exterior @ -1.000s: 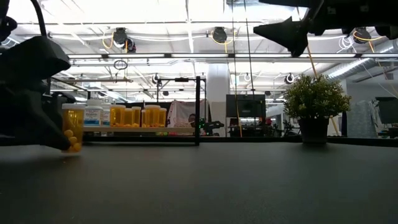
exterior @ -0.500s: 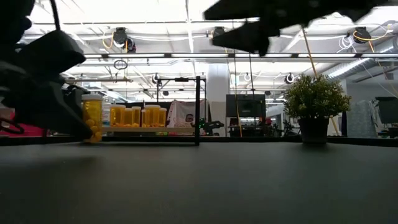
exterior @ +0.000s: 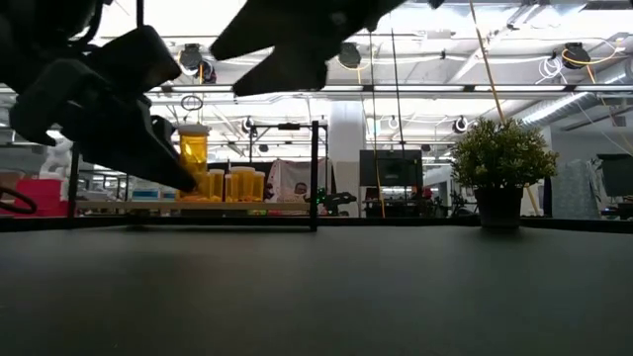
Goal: Pick and place medicine bottles onto shelf by color
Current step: Put the small orange pill bottle on the shelf
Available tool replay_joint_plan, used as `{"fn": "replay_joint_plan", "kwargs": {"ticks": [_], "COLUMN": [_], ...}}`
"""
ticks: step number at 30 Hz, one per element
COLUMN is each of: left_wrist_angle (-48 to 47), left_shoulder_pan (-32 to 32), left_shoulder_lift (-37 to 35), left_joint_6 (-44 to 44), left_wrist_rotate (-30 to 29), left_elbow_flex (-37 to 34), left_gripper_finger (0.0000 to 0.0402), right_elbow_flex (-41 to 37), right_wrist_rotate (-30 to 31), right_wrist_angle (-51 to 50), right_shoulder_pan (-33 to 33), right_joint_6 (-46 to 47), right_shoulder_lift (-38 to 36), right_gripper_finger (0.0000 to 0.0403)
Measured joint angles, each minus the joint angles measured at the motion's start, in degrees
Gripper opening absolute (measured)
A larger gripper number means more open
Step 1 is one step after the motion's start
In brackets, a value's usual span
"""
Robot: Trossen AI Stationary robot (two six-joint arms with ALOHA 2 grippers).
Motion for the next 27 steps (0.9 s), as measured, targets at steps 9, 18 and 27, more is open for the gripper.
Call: {"fn": "replay_joint_plan", "kwargs": {"ticks": [9, 18, 27], "left_wrist_angle": [0.73, 1.01, 0.59], "left_shoulder_pan": [1.79, 2.49, 3.41], "left_shoulder_lift": [0.00, 0.00, 0.00], "left_joint_6": [-0.99, -2.01, -1.68], "left_wrist_rotate": [0.63, 0.61, 0.54], "left_elbow_flex": [0.04, 0.04, 0.04], "left_gripper_finger": [0.0115, 0.0115, 0.0115], "right_elbow_flex": [0.01, -0.01, -0.02], "right_wrist_rotate": [-2.62, -2.43, -3.89], "right_wrist_angle": [1.88, 5.69, 6.06], "right_shoulder_pan": [-2.55, -3.60, -5.05], "right_joint_6": [1.40, 1.54, 1.55], "right_shoulder_lift": [3.40, 4.47, 5.18], "right_gripper_finger": [0.0283, 0.0265, 0.0265]}}
